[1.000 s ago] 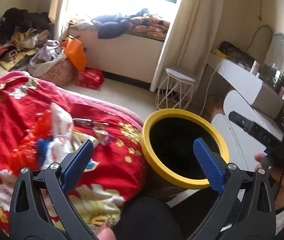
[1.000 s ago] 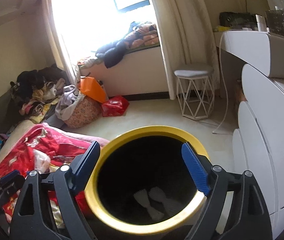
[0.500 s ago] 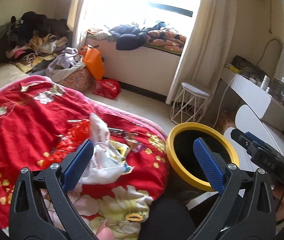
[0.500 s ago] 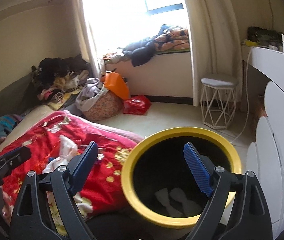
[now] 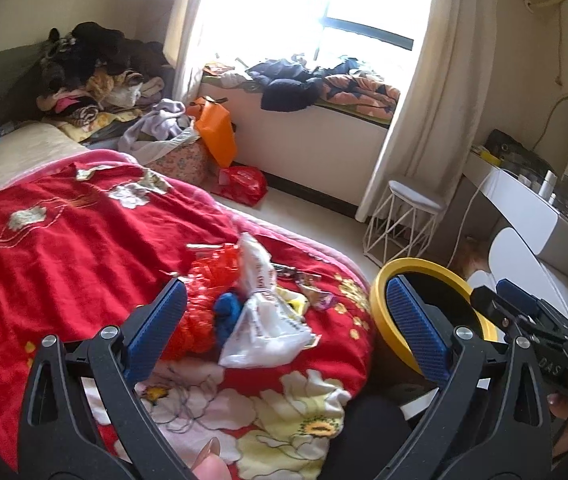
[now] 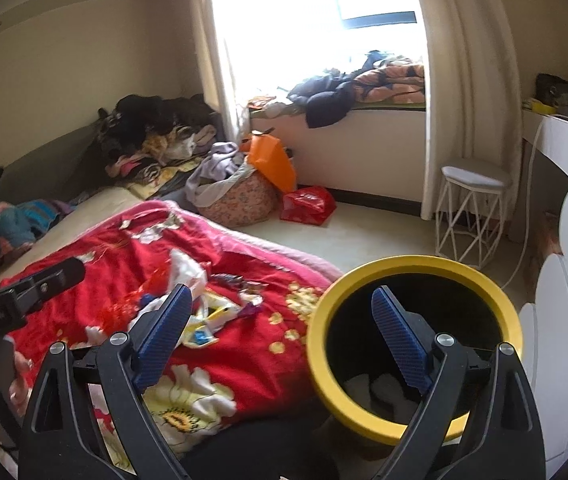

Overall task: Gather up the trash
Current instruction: 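Move both tools back toward the remaining trash on the bedspread, then grasp the red plastic bag with the left tool while the right tool grasps the white plastic bag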

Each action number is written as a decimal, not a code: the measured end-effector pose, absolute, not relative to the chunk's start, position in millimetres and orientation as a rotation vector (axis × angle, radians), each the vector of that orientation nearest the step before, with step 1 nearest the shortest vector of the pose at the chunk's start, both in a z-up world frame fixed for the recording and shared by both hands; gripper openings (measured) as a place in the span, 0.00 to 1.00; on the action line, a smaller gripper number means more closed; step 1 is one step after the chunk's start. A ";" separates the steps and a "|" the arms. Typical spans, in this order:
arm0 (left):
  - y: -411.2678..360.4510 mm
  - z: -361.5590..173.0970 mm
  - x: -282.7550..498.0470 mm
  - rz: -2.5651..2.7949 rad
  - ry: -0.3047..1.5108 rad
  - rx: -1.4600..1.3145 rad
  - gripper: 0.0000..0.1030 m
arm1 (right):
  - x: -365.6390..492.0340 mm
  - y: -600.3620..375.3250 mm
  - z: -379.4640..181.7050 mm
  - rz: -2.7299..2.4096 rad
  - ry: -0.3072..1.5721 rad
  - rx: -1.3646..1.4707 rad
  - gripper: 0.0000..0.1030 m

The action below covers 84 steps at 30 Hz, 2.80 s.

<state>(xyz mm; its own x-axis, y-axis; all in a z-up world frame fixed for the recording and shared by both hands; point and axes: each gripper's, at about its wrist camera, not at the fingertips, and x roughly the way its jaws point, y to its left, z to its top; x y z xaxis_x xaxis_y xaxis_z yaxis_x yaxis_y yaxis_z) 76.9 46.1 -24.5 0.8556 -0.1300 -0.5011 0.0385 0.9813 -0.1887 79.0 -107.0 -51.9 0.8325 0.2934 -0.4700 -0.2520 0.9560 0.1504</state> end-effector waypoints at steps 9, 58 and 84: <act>76.6 -32.3 72.9 -0.033 0.541 -0.200 0.90 | 75.5 -68.8 -55.5 0.362 0.527 0.023 0.86; 156.1 -106.2 104.8 -0.005 0.778 -0.399 0.59 | 133.2 38.3 -116.5 0.568 0.716 -0.149 0.80; 143.5 -102.9 113.1 -0.081 0.743 -0.384 0.04 | 117.7 42.6 -113.0 0.651 0.659 -0.164 0.16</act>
<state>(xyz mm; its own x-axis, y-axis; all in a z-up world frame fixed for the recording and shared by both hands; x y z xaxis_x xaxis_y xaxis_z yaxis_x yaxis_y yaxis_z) 113.1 143.5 -102.9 0.7365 -0.2066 -0.6441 -0.0622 0.9275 -0.3686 117.7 42.6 -113.0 0.6018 0.5087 -0.6157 -0.6091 0.7910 0.0583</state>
